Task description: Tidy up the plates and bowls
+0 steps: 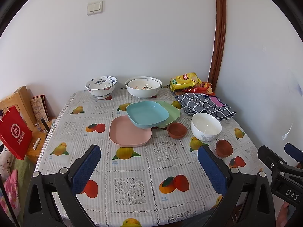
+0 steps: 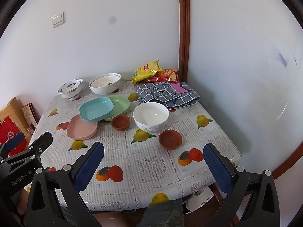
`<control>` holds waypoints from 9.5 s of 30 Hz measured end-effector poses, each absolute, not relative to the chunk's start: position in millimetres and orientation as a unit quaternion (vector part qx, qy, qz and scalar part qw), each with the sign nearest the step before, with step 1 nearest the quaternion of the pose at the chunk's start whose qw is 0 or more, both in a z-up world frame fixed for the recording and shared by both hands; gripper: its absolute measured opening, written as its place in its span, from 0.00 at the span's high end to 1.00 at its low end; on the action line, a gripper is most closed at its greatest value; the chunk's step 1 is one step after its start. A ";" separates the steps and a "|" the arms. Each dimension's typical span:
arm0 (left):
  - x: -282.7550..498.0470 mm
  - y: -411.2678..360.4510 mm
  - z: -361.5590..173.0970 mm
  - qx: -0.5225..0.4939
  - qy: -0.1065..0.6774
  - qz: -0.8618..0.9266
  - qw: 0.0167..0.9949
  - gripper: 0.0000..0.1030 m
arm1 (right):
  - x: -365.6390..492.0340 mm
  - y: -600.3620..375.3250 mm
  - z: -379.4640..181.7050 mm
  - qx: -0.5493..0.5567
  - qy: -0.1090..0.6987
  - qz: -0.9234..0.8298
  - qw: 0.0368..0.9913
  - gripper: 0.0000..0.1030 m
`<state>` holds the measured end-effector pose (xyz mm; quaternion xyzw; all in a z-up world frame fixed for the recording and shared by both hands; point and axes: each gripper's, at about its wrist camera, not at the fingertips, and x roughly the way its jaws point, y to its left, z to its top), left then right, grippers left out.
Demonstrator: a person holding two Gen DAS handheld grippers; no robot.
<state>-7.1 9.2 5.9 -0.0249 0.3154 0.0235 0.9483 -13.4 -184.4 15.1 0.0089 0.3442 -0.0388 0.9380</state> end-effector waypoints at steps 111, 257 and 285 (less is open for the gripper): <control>273.0 95.2 -114.9 -0.084 0.446 0.017 0.891 0.39 | 259.7 -105.1 -107.4 0.044 0.467 0.057 0.882 0.49; 249.6 159.1 -142.3 -0.138 0.463 0.033 0.875 0.89 | 235.4 -7.5 -155.6 -0.047 0.509 0.113 0.852 0.88; 233.4 164.5 -134.2 -0.147 0.470 0.040 0.869 0.88 | 218.1 -0.8 -151.1 -0.067 0.512 0.127 0.847 0.73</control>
